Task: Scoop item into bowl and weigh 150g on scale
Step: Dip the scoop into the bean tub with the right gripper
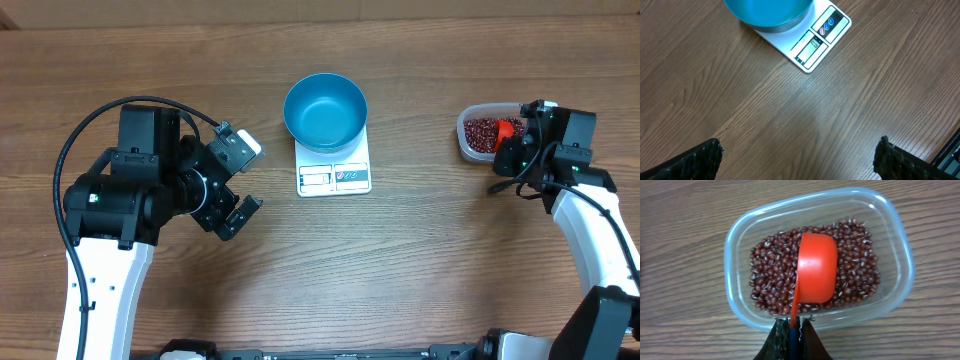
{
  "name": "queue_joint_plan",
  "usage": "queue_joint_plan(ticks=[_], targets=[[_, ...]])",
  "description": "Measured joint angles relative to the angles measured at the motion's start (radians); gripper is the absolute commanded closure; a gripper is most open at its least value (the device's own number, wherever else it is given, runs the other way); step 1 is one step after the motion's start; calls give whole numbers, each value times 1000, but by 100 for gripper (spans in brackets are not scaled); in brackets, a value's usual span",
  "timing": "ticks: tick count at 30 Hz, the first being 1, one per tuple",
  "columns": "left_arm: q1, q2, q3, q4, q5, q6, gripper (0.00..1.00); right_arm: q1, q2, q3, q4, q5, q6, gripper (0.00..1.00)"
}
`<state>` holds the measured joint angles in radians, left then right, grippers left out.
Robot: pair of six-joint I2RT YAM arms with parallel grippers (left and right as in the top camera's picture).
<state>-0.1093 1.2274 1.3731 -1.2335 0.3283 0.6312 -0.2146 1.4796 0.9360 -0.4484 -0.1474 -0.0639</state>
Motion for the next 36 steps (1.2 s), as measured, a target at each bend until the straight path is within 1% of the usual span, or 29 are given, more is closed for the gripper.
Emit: queue_joint_plan(ticks=[10,23,36], targets=[[0,0,0,0,0,0,0,-15,22,1,1,-78,108,96],[0,0,0,0,0,0,0,-188,78,2,6,-358,278,96],[0,0,0,0,0,0,0,-312,102,6,24,-556,408,96]])
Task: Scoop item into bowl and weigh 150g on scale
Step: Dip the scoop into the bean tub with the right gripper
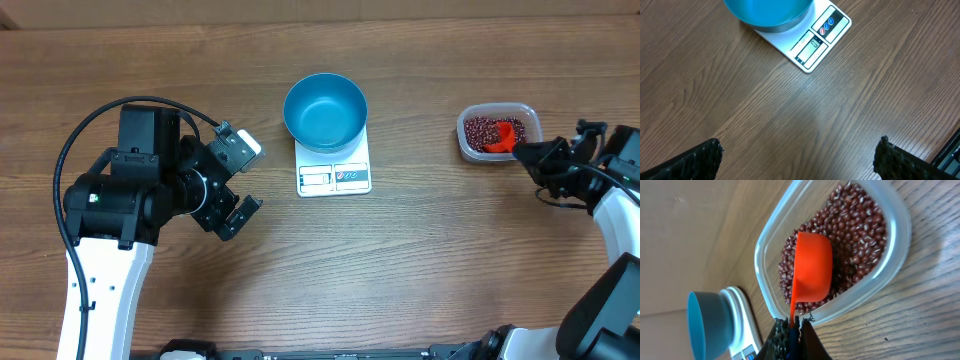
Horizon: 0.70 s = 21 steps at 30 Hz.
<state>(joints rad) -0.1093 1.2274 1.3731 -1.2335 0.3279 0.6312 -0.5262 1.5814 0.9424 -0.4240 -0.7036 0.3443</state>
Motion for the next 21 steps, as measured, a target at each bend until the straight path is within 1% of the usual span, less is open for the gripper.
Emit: queue_joint_plan(ticks=[6,21], targets=[[0,0,0,0,0,0,0,-42,0,0,2,-66,18,96],[0,0,0,0,0,0,0,-87,0,0,2,-175,22,97]])
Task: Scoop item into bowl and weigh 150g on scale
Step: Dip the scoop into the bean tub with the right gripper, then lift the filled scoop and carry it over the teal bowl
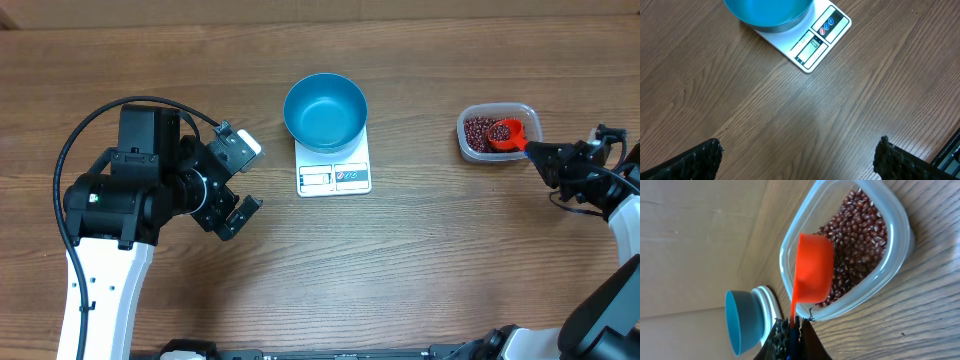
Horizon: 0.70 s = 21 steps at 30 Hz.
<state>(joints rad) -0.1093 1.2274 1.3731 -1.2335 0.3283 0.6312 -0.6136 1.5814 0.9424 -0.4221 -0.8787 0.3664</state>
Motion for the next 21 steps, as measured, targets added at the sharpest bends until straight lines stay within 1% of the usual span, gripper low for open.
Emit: queue_joint_plan(ticks=[21], targets=[[0,0,0,0,0,0,1,2,0,0,2,-268,13,96]])
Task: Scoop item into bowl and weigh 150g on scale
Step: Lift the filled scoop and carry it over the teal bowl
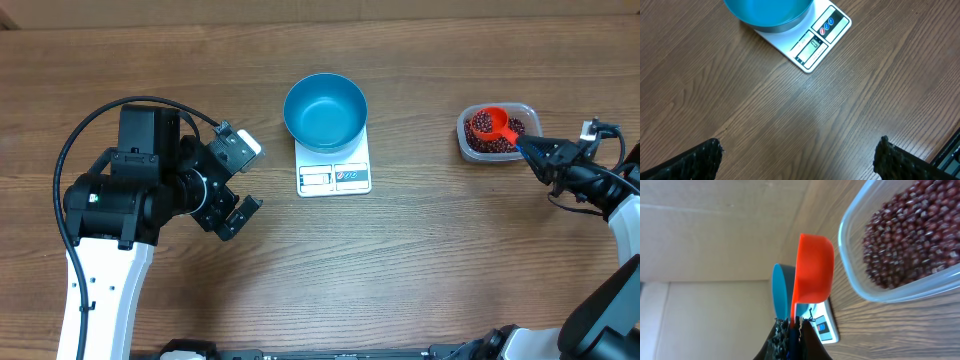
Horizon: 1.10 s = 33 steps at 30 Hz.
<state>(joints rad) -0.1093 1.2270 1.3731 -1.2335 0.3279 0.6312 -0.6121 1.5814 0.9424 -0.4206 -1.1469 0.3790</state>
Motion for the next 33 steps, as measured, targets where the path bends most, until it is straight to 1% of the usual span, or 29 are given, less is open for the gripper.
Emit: queue_joint_plan(ticks=[5,10,16,23,29,33], targets=[[0,0,0,0,0,0,0,27,0,0,2,-40,13,96],[0,0,0,0,0,0,0,98,0,0,14,-56,31,96],[0,0,0,0,0,0,0,231,0,0,101,-64,108,96],[0,0,0,0,-3,0,0,362,0,0,250,-105,224,96],[0,0,0,0,-3,0,0,437,0,0,356,-114,306,96],[0,0,0,0,-3,0,1,476,0,0,422,-109,330,96]])
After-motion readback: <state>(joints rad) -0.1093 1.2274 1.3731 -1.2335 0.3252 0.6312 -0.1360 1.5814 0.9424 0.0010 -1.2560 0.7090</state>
